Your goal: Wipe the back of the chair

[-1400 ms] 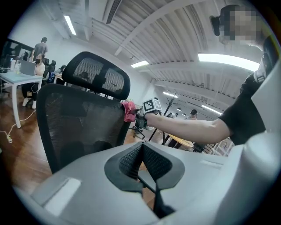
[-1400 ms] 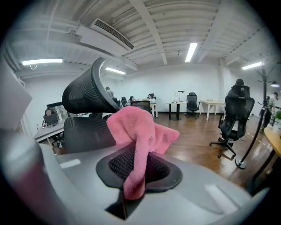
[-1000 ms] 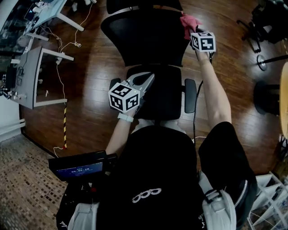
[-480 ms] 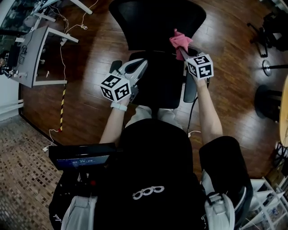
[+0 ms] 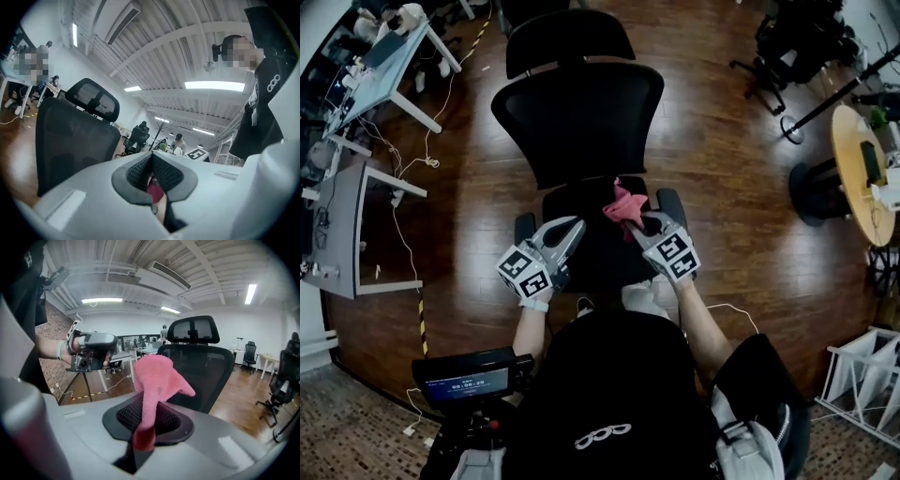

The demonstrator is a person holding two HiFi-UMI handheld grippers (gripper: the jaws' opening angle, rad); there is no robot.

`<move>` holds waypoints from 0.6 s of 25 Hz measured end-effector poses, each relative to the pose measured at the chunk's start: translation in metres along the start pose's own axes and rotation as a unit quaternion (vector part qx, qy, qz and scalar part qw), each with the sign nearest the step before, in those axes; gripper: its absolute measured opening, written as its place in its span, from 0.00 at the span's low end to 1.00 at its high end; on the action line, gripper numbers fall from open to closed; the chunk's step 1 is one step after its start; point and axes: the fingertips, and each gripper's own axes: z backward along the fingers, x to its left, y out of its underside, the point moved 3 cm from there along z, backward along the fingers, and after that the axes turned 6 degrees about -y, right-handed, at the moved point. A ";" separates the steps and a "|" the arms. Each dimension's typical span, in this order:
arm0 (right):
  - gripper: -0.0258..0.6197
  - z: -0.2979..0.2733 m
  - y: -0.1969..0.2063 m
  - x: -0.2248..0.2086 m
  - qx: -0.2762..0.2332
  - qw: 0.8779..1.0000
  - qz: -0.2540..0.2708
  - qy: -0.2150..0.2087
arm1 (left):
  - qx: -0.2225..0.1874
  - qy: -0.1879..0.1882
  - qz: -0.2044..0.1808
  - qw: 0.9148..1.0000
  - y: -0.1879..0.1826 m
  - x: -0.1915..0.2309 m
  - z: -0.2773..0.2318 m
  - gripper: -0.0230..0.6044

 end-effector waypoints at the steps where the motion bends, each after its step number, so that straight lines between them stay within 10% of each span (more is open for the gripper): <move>1: 0.11 0.000 0.003 0.015 0.000 1.000 -0.008 0.006 | 0.007 0.005 0.000 1.000 0.005 -0.001 0.011 0.02; 8: 0.11 -0.011 0.002 0.082 -0.010 0.996 -0.054 0.070 | 0.025 0.032 0.019 0.999 0.024 0.006 0.076 0.02; 15: 0.11 0.010 0.001 0.099 -0.020 0.992 -0.060 0.106 | 0.038 -0.030 0.026 0.998 0.040 0.004 0.102 0.02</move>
